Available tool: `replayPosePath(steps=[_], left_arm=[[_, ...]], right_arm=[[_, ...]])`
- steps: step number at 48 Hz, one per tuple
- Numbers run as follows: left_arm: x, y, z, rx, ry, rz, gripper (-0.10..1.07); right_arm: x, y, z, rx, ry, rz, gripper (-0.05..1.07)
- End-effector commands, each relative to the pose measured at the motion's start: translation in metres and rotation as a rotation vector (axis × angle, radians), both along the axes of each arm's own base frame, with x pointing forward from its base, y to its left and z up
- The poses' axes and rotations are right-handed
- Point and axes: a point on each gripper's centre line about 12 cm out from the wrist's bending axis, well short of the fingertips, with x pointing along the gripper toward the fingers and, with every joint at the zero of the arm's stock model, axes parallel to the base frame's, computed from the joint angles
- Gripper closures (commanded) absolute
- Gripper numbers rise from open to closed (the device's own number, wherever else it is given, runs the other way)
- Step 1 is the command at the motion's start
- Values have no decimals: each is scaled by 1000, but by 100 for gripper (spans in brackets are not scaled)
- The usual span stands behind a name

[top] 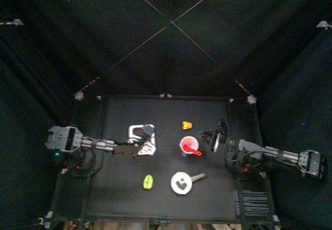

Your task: Grab green sushi piece from stove

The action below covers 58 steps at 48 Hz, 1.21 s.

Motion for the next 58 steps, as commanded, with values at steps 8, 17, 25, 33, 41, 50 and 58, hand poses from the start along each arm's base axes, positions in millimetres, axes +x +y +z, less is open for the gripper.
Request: replayPosePath(steps=[8,17,25,33,41,50,58], left_arm=[[1,6,-6,-98,-94,36,2],[-2,12,-15,-117,-111,52,2],[-8,16,-23,-125,-97,66,2],[-9,19,-26,-130,-111,68,2],[-9,22,-29,-136,-127,73,2],[-7,24,-30,-139,-132,75,4],[-8,23,-32,-153,-129,86,12]], right_arm=[[2,-1,4,0,-11,-2,32],[2,-1,4,-3,-10,-1,32],[2,-1,4,-3,-10,-3,32],[2,-1,4,-2,-11,-2,32],[2,-1,4,-2,-11,-2,32],[2,-1,4,-3,-10,-1,32],[2,-1,4,-4,-10,-2,32]])
